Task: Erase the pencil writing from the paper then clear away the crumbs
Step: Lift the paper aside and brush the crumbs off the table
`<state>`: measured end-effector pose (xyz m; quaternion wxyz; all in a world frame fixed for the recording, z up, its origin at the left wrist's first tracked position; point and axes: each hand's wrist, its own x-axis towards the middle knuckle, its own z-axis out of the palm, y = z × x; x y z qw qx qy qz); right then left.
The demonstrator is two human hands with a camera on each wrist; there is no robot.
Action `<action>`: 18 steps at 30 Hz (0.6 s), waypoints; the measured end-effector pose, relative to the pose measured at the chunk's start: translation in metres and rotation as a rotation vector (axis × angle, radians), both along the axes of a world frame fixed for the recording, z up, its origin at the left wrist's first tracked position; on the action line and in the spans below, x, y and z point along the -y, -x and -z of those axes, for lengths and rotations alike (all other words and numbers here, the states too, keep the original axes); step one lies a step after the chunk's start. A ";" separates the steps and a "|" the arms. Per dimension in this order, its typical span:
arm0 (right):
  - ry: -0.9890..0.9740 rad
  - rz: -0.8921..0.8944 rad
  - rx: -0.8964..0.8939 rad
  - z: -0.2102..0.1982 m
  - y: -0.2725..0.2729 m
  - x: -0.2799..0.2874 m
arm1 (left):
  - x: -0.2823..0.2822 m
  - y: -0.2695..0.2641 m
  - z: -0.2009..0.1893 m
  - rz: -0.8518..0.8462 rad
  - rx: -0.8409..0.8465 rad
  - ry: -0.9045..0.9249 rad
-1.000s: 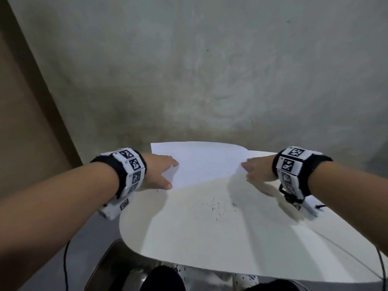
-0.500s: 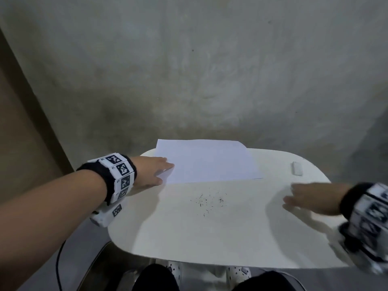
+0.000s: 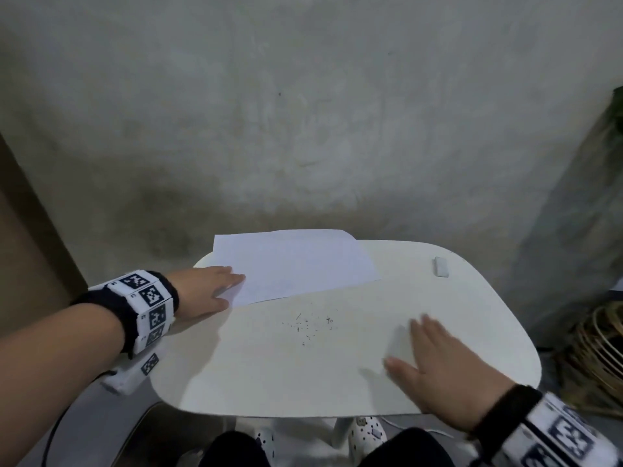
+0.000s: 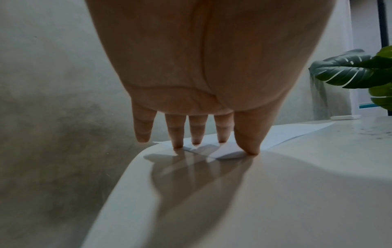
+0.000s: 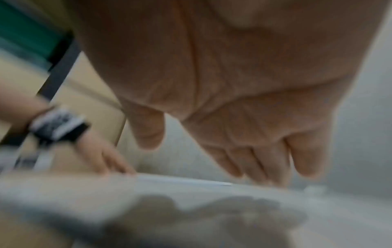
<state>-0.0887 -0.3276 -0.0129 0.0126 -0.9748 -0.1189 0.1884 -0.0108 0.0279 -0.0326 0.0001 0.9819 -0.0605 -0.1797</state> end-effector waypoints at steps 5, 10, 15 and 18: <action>0.028 -0.282 -0.238 -0.035 -0.003 -0.022 | 0.002 -0.017 -0.014 -0.008 -0.045 -0.034; 0.017 -0.270 -0.049 -0.048 -0.109 -0.087 | 0.017 -0.039 -0.024 -0.025 -0.090 0.047; 0.290 -0.449 -0.172 -0.015 -0.097 -0.093 | 0.015 -0.048 -0.016 0.002 -0.121 -0.028; 0.172 -0.417 -0.303 -0.036 -0.099 -0.096 | 0.011 -0.048 -0.013 0.019 -0.121 -0.040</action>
